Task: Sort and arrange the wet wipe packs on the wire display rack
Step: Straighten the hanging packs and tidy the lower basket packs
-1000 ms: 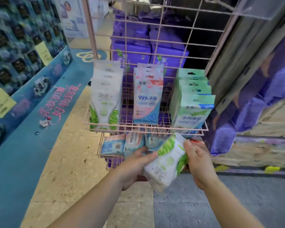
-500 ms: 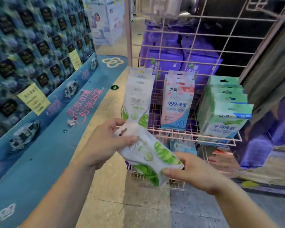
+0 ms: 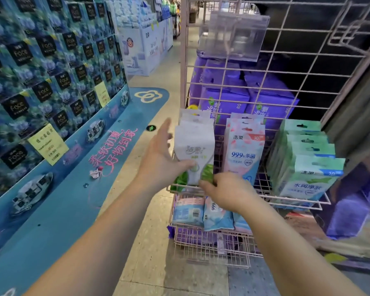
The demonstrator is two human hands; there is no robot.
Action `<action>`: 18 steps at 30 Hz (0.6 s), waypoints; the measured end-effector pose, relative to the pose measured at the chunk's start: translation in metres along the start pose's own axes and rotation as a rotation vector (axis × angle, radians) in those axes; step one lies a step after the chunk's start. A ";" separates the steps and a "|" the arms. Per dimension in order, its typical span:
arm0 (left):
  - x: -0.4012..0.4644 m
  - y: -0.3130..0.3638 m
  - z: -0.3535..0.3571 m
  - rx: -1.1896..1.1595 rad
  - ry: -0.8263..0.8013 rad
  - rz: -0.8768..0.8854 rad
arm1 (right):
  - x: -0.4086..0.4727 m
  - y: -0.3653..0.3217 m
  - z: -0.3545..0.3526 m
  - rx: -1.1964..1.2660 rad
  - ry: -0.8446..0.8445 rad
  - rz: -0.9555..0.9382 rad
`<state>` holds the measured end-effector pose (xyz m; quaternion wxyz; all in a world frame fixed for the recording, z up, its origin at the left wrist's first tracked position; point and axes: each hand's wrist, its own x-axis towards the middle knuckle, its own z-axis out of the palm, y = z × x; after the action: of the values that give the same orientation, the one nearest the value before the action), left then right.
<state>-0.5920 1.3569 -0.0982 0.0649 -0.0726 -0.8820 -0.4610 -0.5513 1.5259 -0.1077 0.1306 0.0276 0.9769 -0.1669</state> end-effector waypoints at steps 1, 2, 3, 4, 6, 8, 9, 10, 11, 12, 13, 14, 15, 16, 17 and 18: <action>-0.001 -0.011 0.003 -0.044 -0.009 -0.077 | 0.001 0.002 -0.001 0.045 0.006 0.003; -0.002 -0.021 0.006 -0.038 -0.057 -0.095 | 0.004 0.004 -0.002 0.157 0.013 0.019; -0.003 -0.028 0.008 -0.014 -0.123 -0.085 | 0.006 0.003 -0.004 0.299 0.020 0.035; -0.004 -0.030 0.010 0.012 -0.184 -0.063 | 0.009 0.002 -0.007 0.439 0.018 0.042; -0.005 -0.029 0.013 0.044 -0.247 -0.022 | 0.021 -0.001 -0.011 0.602 -0.016 0.001; -0.003 -0.029 0.014 0.083 -0.249 -0.003 | 0.028 -0.005 -0.012 0.642 -0.037 -0.060; -0.001 -0.031 0.015 0.101 -0.228 -0.001 | 0.029 -0.005 -0.010 0.654 -0.014 -0.083; -0.002 -0.031 0.015 0.084 -0.209 -0.006 | 0.029 -0.005 -0.007 0.664 0.025 -0.095; -0.002 -0.032 0.015 0.041 -0.197 -0.019 | 0.028 -0.007 -0.005 0.666 0.065 -0.111; -0.004 -0.032 0.015 0.003 -0.200 -0.044 | 0.027 -0.008 -0.002 0.659 0.100 -0.129; -0.005 -0.032 0.015 -0.024 -0.210 -0.074 | 0.025 -0.011 0.000 0.649 0.125 -0.145; -0.005 -0.032 0.015 -0.032 -0.236 -0.105 | 0.025 -0.012 0.001 0.633 0.136 -0.144; -0.005 -0.031 0.014 -0.051 -0.268 -0.120 | 0.025 -0.014 0.001 0.604 0.133 -0.139; -0.004 -0.030 0.013 -0.061 -0.288 -0.125 | 0.025 -0.014 -0.001 0.561 0.112 -0.131; -0.003 -0.029 0.012 -0.083 -0.293 -0.121 | 0.024 -0.014 -0.003 0.511 0.075 -0.129; -0.002 -0.027 0.010 -0.105 -0.282 -0.118 | 0.023 -0.013 -0.006 0.455 0.020 -0.124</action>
<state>-0.5952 1.3498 -0.1255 -0.0907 -0.0883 -0.8599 -0.4945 -0.5761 1.5160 -0.1040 0.1011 -0.0021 0.9152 -0.3900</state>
